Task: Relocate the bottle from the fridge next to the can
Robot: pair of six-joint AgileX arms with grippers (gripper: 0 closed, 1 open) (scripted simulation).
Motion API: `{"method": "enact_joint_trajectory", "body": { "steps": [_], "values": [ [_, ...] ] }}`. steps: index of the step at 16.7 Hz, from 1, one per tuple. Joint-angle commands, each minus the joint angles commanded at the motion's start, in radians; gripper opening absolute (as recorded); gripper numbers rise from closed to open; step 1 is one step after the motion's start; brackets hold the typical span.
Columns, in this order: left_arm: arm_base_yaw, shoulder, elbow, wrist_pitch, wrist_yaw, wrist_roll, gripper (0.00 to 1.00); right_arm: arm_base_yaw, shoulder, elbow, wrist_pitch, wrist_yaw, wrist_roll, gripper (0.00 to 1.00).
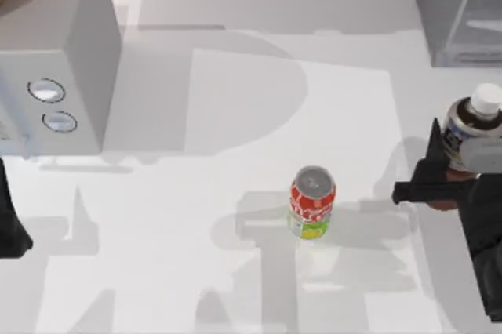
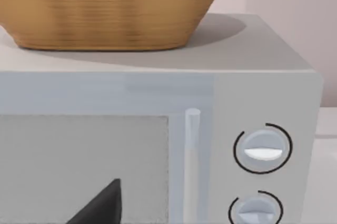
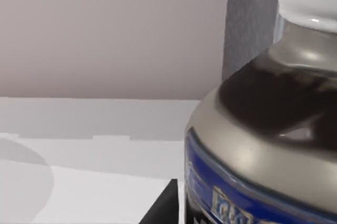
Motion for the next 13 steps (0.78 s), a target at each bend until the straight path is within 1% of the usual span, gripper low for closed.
{"method": "enact_joint_trajectory", "body": {
  "steps": [2, 3, 13],
  "values": [
    [0.000, 0.000, 0.000, 0.000, 0.000, 0.000, 1.00, 0.042, -0.012, -0.033, 0.019, 0.042, -0.001, 0.00],
    [0.000, 0.000, 0.000, 0.000, 0.000, 0.000, 1.00, 0.046, -0.014, -0.037, 0.021, 0.046, -0.001, 0.00],
    [0.000, 0.000, 0.000, 0.000, 0.000, 0.000, 1.00, 0.046, -0.014, -0.037, 0.021, 0.046, -0.001, 0.00]
  ]
}}
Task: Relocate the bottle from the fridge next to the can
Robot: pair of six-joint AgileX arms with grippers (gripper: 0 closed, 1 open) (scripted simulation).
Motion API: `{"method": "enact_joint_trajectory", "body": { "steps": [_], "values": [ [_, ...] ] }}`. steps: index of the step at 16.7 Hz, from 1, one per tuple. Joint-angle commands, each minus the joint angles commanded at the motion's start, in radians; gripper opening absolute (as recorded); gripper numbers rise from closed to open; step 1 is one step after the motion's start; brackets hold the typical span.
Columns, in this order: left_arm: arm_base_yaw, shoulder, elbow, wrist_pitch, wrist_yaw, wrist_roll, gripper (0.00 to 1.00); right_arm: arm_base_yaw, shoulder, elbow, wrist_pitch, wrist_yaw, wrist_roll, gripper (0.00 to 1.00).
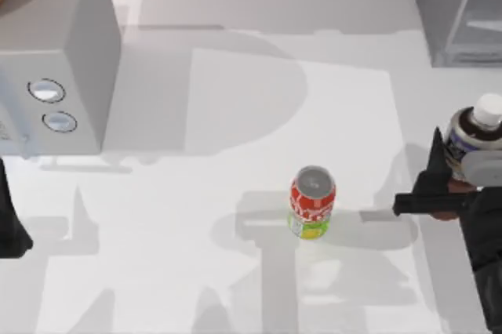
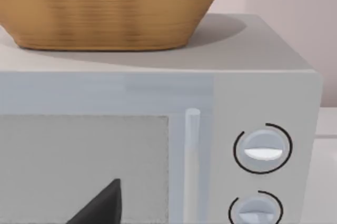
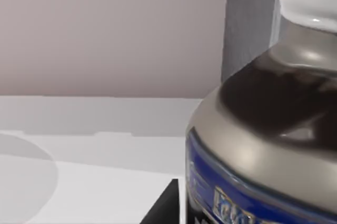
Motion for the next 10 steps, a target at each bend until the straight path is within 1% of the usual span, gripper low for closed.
{"method": "enact_joint_trajectory", "body": {
  "steps": [1, 10],
  "values": [
    [0.000, 0.000, 0.000, 0.000, 0.000, 0.000, 1.00, 0.000, 0.000, 0.000, 0.000, 0.000, 0.000, 0.00],
    [0.000, 0.000, 0.000, 0.000, 0.000, 0.000, 1.00, 0.000, 0.000, 0.000, 0.000, 0.000, 0.000, 0.68]
  ]
}}
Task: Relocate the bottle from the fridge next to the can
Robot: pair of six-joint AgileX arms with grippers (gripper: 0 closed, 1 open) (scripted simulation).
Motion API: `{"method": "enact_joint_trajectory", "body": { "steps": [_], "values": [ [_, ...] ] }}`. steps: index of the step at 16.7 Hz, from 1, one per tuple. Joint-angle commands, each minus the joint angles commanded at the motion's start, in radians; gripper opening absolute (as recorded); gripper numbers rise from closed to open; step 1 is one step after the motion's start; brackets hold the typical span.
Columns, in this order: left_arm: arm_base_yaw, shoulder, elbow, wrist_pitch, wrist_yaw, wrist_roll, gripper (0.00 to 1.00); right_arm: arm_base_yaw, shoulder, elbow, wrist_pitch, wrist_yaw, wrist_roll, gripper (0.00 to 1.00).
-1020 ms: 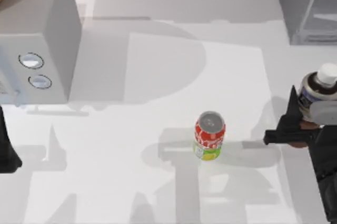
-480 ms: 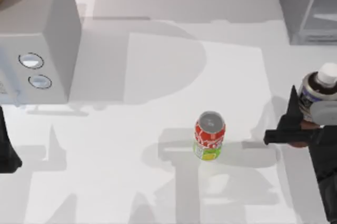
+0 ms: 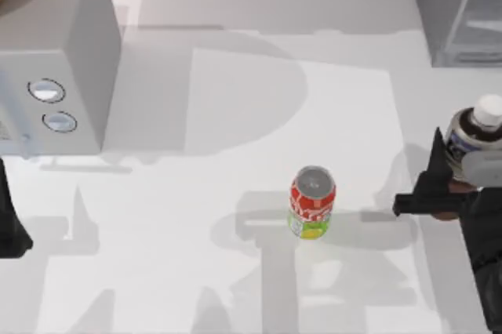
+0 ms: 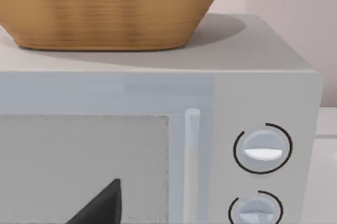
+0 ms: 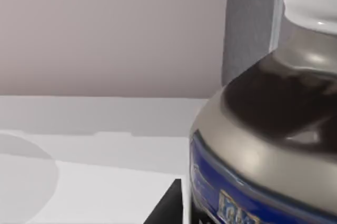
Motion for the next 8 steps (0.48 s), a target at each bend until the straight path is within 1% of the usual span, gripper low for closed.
{"method": "enact_joint_trajectory", "body": {
  "steps": [4, 5, 8],
  "values": [
    [0.000, 0.000, 0.000, 0.000, 0.000, 0.000, 1.00, 0.000, 0.000, 0.000, 0.000, 0.000, 0.000, 0.98],
    [0.000, 0.000, 0.000, 0.000, 0.000, 0.000, 1.00, 0.000, 0.000, 0.000, 0.000, 0.000, 0.000, 1.00],
    [0.000, 0.000, 0.000, 0.000, 0.000, 0.000, 1.00, 0.000, 0.000, 0.000, 0.000, 0.000, 0.000, 1.00]
  ]
}}
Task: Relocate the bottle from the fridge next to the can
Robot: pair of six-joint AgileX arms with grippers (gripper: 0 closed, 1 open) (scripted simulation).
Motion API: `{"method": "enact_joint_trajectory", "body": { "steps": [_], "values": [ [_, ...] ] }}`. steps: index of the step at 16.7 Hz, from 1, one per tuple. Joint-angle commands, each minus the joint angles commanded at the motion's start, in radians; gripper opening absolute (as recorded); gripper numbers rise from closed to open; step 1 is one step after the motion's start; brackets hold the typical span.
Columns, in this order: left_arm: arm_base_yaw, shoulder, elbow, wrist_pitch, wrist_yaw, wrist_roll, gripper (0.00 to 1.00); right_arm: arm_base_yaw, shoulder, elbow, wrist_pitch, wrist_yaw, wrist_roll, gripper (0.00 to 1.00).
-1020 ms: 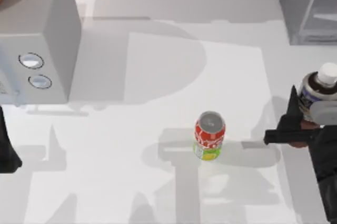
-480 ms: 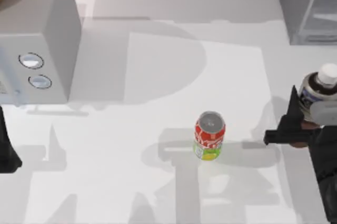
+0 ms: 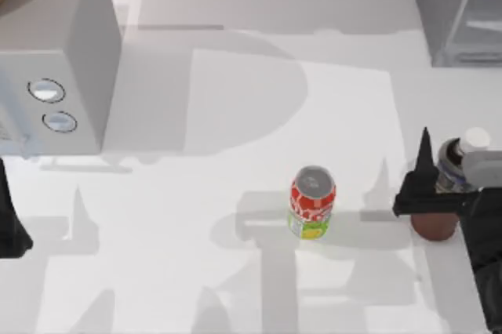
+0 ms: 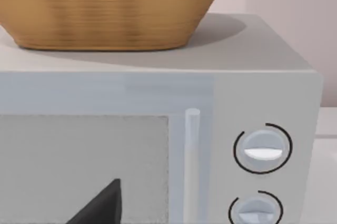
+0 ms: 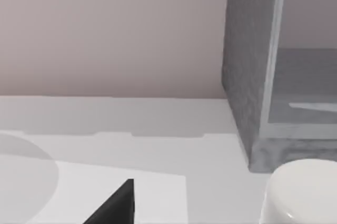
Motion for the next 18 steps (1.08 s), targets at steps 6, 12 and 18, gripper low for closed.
{"method": "enact_joint_trajectory", "body": {
  "steps": [6, 12, 18],
  "values": [
    [0.000, 0.000, 0.000, 0.000, 0.000, 0.000, 1.00, 0.004, -0.003, -0.003, 0.002, 0.004, 0.000, 1.00],
    [0.000, 0.000, 0.000, 0.000, 0.000, 0.000, 1.00, 0.112, -0.053, -0.080, 0.020, 0.111, 0.002, 1.00],
    [0.000, 0.000, 0.000, 0.000, 0.000, 0.000, 1.00, 0.108, -0.066, -0.079, 0.012, 0.111, 0.002, 1.00]
  ]
}}
